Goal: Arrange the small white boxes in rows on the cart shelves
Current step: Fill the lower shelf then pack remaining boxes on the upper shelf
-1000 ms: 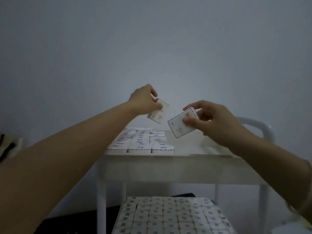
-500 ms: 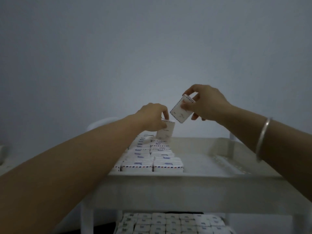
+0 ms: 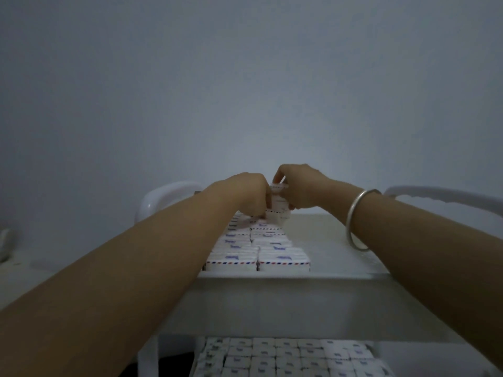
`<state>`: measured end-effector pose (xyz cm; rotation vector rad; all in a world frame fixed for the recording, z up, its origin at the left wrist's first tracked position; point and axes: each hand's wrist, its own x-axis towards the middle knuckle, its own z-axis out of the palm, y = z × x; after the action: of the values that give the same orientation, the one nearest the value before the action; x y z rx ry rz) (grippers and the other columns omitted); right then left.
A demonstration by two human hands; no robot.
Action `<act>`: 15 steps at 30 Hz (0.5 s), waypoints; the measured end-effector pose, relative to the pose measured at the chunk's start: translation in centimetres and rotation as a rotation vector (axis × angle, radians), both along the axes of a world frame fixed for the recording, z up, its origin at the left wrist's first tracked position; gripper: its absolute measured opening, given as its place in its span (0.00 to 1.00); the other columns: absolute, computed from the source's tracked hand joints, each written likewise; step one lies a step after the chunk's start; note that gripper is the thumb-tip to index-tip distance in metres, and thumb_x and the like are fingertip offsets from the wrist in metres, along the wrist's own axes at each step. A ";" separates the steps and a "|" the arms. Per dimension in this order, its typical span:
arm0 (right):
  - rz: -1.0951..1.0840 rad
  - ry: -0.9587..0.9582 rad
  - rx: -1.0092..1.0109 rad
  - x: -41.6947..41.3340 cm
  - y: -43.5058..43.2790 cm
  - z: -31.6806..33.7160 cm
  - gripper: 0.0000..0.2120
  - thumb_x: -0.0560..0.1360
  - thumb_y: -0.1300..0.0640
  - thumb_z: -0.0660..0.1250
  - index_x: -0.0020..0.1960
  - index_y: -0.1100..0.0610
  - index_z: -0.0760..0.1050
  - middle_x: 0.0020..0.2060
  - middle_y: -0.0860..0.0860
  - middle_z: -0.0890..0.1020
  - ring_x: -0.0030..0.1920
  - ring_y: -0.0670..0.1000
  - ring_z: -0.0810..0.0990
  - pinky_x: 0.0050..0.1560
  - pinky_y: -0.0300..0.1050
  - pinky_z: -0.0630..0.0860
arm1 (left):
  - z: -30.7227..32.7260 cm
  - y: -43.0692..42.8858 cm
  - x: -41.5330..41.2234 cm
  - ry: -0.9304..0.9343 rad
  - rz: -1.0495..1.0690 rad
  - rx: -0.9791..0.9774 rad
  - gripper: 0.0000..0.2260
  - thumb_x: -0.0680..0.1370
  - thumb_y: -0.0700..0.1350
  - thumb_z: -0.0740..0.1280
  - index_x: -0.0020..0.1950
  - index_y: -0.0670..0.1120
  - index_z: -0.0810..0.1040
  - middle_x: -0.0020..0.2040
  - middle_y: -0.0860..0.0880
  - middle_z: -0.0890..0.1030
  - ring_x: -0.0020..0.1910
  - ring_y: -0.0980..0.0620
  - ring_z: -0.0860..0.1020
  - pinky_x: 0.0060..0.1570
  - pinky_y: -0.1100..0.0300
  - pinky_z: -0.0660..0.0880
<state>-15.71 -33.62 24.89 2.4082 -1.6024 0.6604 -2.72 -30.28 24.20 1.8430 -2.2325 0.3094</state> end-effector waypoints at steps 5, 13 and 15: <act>0.126 -0.008 0.085 -0.3 0.4 -0.6 0.12 0.79 0.54 0.64 0.61 0.54 0.74 0.56 0.52 0.81 0.46 0.50 0.79 0.46 0.42 0.74 | 0.2 0.5 0.1 -0.050 0.048 -0.040 0.14 0.75 0.45 0.70 0.60 0.48 0.79 0.57 0.47 0.80 0.55 0.48 0.78 0.58 0.53 0.76; 0.179 -0.169 0.291 0.7 0.6 -1.7 0.13 0.80 0.61 0.62 0.64 0.59 0.73 0.59 0.56 0.76 0.48 0.56 0.81 0.49 0.49 0.81 | -0.5 0.9 0.5 0.004 0.067 -0.091 0.12 0.76 0.41 0.67 0.59 0.46 0.81 0.54 0.47 0.81 0.49 0.48 0.78 0.49 0.58 0.76; 0.181 -0.184 0.341 0.8 0.4 -2.0 0.13 0.80 0.63 0.61 0.64 0.59 0.72 0.59 0.56 0.76 0.49 0.55 0.80 0.50 0.49 0.81 | -0.5 1.0 0.5 0.041 0.082 -0.128 0.11 0.75 0.41 0.69 0.57 0.46 0.81 0.53 0.47 0.81 0.50 0.47 0.79 0.52 0.55 0.78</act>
<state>-14.90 -33.19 22.93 2.8387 -1.7000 0.7060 -2.18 -29.27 23.70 1.8594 -2.0625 0.4151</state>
